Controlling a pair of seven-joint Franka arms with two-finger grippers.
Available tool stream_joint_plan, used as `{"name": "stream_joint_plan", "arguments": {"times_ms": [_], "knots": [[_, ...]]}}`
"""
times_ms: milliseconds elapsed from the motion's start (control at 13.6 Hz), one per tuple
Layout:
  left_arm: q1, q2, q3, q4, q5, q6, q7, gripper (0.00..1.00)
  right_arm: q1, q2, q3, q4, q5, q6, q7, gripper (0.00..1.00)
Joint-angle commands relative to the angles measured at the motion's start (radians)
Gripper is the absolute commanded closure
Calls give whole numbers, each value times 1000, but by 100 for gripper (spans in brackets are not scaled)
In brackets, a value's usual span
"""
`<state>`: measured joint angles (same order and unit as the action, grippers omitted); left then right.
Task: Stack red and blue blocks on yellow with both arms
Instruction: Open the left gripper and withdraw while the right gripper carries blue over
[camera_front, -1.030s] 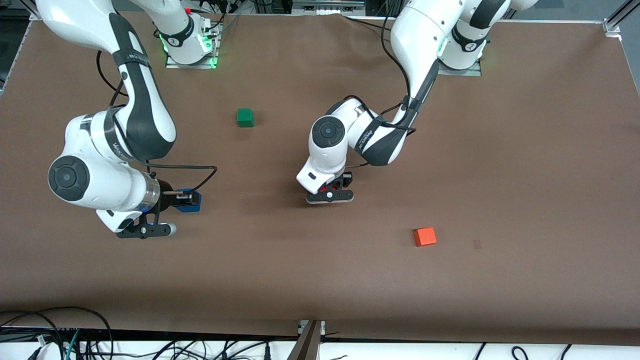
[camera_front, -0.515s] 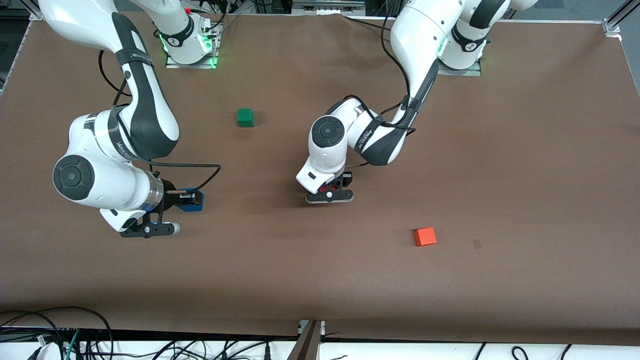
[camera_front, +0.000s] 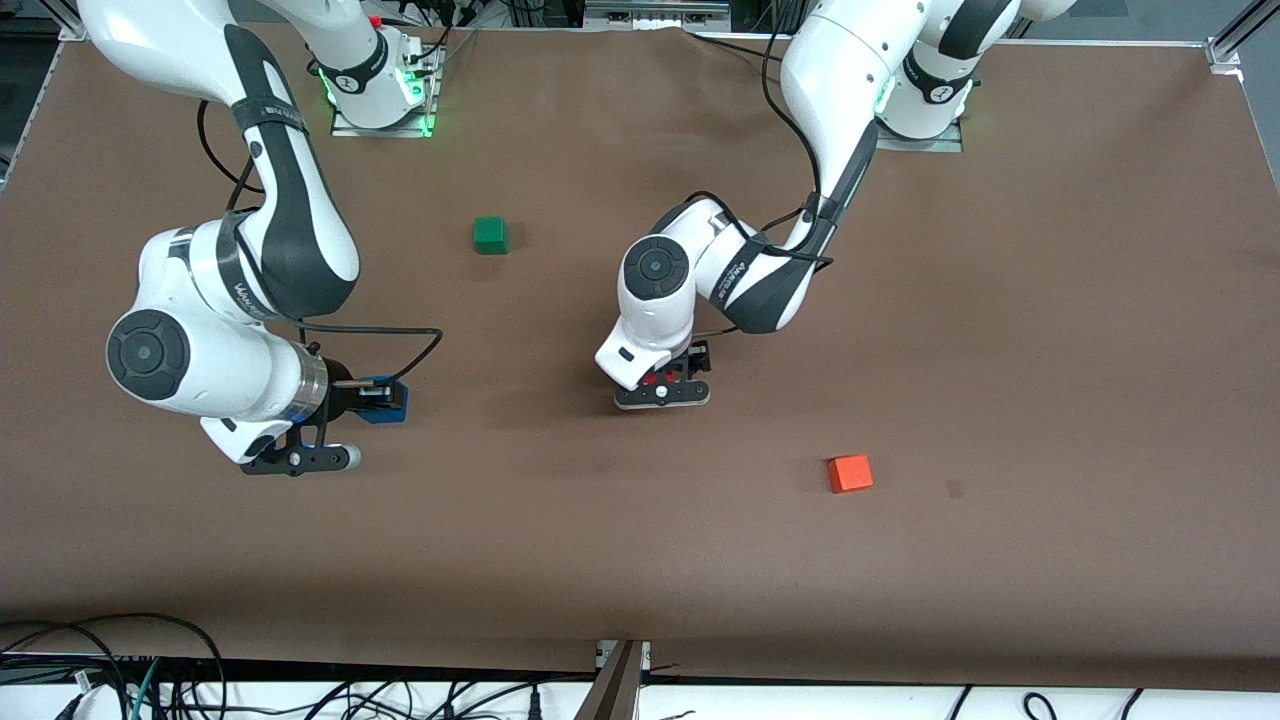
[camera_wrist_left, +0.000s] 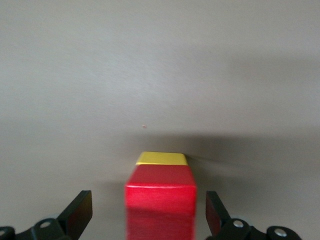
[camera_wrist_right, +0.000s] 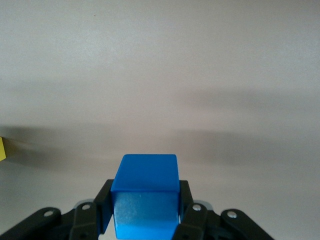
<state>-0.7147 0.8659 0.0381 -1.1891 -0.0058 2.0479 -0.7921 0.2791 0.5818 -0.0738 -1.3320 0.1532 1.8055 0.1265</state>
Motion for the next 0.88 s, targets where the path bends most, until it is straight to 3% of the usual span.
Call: {"name": "stream_joint_plan", "arguments": {"times_ms": [0, 147, 368, 515, 662, 810], "knots": [[81, -25, 2, 127, 13, -168, 5, 0, 23, 7, -1, 30, 12, -23, 53, 76], [161, -30, -4, 163, 13, -238, 87, 0, 58, 7, -1, 30, 14, -14, 117, 76], [285, -115, 3, 160, 17, -247, 134, 0, 158, 15, -1, 59, 14, 15, 241, 76], [398, -172, 2, 152, 17, -270, 160, 0, 244, 33, -3, 74, 12, 104, 329, 75], [489, -208, 2, 154, 15, -352, 371, 0, 302, 61, -1, 82, 14, 199, 401, 75], [581, -243, 0, 158, 6, -412, 526, 0, 360, 117, -1, 160, 14, 222, 447, 75]]}}
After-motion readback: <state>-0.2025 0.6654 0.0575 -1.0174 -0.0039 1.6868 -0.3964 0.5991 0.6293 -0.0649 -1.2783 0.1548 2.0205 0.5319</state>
